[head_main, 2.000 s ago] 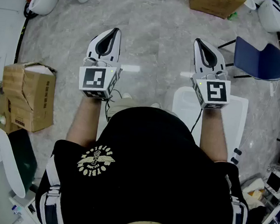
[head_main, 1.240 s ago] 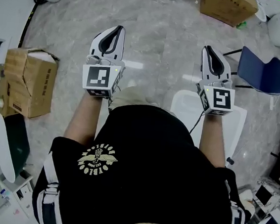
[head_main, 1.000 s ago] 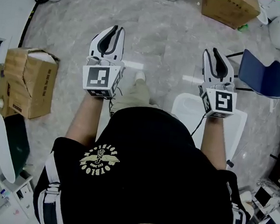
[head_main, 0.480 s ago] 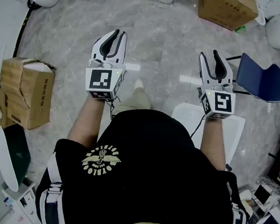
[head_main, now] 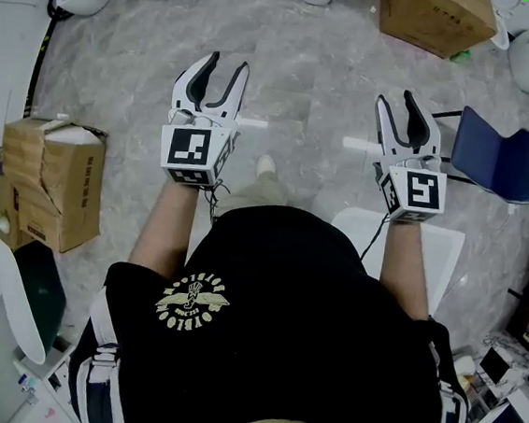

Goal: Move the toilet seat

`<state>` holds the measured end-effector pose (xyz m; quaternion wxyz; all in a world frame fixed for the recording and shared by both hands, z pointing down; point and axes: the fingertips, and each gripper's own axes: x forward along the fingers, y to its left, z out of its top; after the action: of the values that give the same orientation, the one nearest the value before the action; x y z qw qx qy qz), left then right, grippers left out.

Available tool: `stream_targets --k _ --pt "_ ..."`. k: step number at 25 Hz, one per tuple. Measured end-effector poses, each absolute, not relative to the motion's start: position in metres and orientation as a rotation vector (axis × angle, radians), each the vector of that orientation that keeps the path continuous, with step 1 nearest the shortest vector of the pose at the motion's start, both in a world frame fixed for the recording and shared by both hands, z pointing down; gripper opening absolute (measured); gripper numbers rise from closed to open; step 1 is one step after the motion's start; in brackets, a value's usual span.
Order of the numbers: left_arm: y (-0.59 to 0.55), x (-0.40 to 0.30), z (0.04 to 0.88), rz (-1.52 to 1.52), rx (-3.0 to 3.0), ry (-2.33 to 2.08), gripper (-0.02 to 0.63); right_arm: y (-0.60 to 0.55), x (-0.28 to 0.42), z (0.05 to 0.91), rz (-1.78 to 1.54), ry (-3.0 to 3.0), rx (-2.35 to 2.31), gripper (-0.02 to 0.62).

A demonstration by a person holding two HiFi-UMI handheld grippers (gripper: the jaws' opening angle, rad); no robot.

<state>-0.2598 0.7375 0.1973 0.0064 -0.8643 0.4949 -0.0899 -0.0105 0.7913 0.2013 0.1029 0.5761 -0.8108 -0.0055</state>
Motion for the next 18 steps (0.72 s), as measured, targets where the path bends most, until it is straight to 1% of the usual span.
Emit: stream_targets --k 11,18 --pt "0.661 -0.267 0.19 -0.297 -2.715 1.501 0.173 0.722 -0.024 0.189 -0.04 -2.373 1.727 0.181" --pt "0.613 -0.288 0.182 -0.278 -2.709 1.481 0.173 0.673 -0.043 0.177 -0.07 -2.366 1.744 0.181"
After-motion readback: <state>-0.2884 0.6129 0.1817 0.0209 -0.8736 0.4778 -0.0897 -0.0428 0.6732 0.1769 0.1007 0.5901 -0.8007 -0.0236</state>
